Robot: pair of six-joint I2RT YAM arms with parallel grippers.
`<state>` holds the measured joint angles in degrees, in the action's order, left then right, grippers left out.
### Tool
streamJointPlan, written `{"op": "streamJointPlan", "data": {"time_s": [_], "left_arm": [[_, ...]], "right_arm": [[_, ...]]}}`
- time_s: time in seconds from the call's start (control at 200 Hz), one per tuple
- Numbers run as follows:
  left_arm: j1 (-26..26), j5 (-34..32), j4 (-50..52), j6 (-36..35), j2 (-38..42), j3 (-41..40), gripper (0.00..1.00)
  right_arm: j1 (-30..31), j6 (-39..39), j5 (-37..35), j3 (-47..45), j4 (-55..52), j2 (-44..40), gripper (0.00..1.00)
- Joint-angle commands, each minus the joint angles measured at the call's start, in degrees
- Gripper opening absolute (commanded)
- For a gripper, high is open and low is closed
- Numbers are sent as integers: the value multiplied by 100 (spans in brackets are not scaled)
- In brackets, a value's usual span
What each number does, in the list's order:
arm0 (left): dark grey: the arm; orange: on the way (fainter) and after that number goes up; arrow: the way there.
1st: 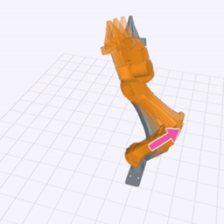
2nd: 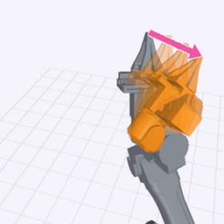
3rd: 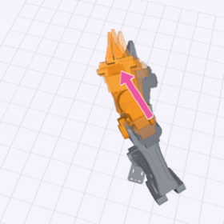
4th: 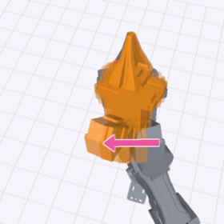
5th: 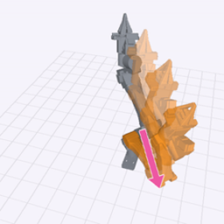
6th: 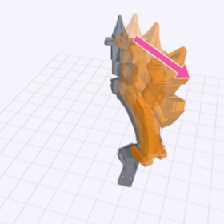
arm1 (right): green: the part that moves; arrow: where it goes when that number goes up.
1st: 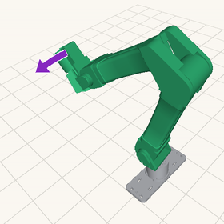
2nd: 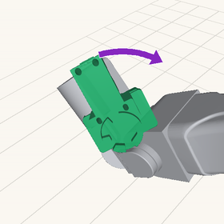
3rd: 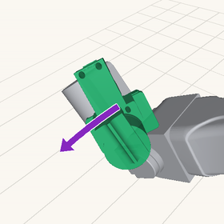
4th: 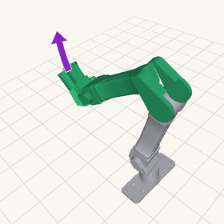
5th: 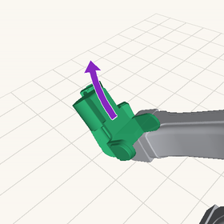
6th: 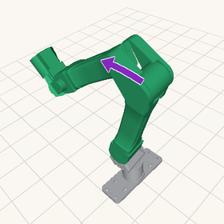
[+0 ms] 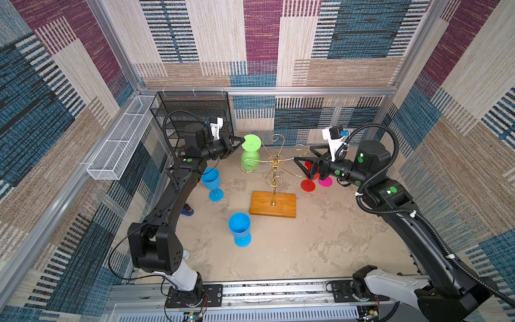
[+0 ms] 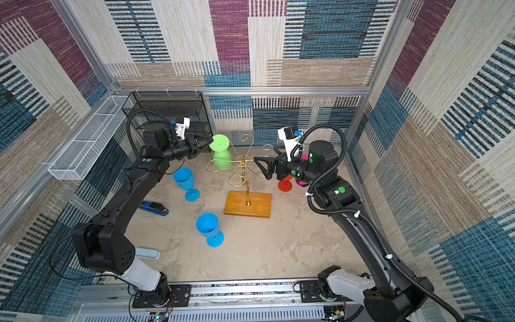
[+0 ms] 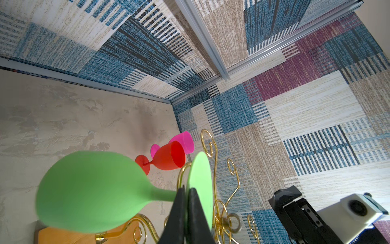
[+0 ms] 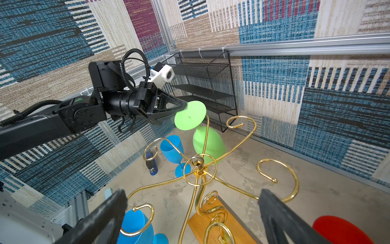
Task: Take the wine glass off the wine glass rack
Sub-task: Pick up the wine glass from the wine glass rack.
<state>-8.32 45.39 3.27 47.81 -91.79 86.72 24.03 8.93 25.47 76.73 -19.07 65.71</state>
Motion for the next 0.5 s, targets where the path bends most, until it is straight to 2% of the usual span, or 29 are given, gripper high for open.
{"op": "streamJointPlan", "data": {"time_s": [0.0,0.14,0.496], "left_arm": [[5,57,-26,0,41,31,5],[5,106,-55,88,77,59,0],[32,348,-868,951,119,-140,0]], "right_arm": [[3,21,-20,-24,198,-33,99],[-4,30,-25,-53,203,-46,99],[-4,30,-52,-108,219,-111,99]]}}
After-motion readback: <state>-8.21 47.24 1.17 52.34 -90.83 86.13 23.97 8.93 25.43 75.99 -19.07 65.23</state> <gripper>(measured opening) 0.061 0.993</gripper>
